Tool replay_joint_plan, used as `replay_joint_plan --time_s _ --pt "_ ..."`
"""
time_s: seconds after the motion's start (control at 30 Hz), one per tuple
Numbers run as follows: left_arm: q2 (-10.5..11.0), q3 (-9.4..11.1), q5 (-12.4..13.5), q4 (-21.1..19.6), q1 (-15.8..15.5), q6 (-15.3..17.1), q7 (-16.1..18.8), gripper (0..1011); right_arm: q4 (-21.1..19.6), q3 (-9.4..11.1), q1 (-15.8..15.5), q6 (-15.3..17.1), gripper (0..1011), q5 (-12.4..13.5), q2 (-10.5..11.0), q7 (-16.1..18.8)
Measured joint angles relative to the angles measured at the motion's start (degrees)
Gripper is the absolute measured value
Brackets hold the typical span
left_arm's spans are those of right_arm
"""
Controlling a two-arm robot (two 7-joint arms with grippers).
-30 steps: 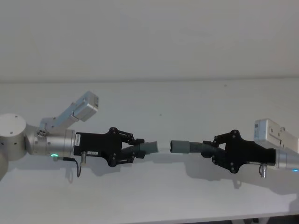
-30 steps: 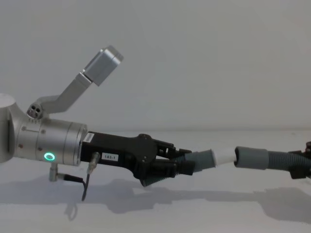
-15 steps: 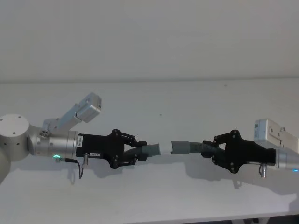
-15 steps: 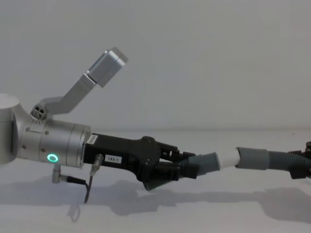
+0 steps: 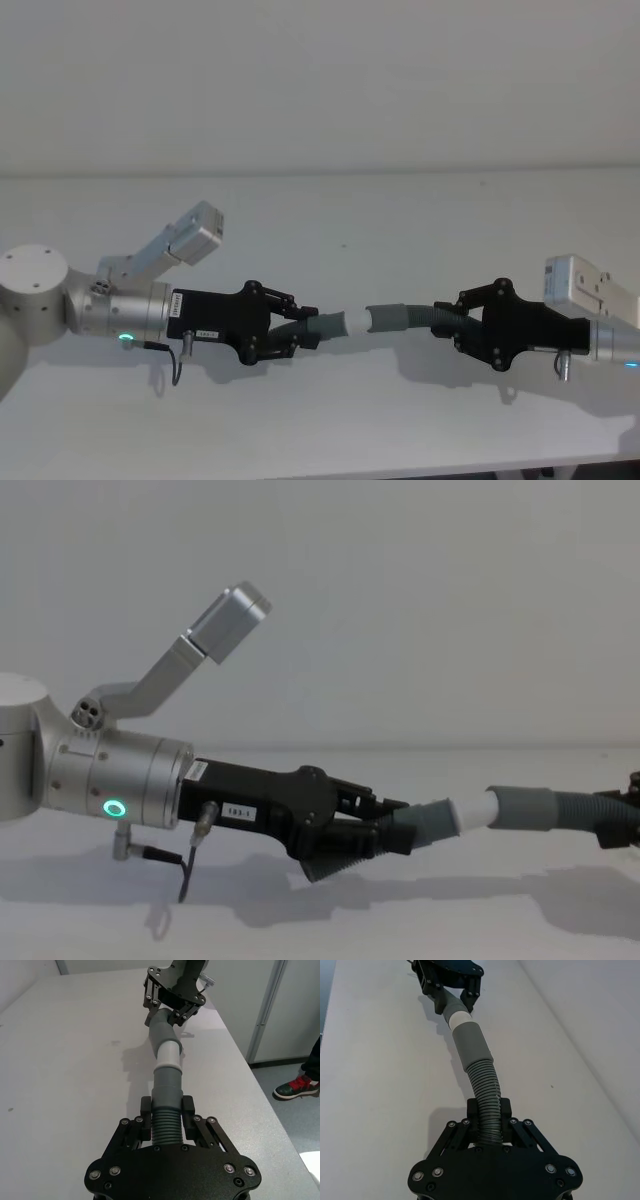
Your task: Use both hands to pick up one end of the pipe from the table, align the ends, and insert them.
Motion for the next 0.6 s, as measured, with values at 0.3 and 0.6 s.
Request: replay_joint_plan --time_s 0.3,0.6 --pt "-0.3 0.1 0.2 0.3 -0.1 -0.2 -0.1 325 0.0 0.0 0.0 0.0 226 0.0 0.0 0.0" --pt "-0.4 0.4 0.6 0.7 -0.4 -0.5 -0.3 325 0.0 0.0 0.0 0.0 226 0.0 0.0 0.0"
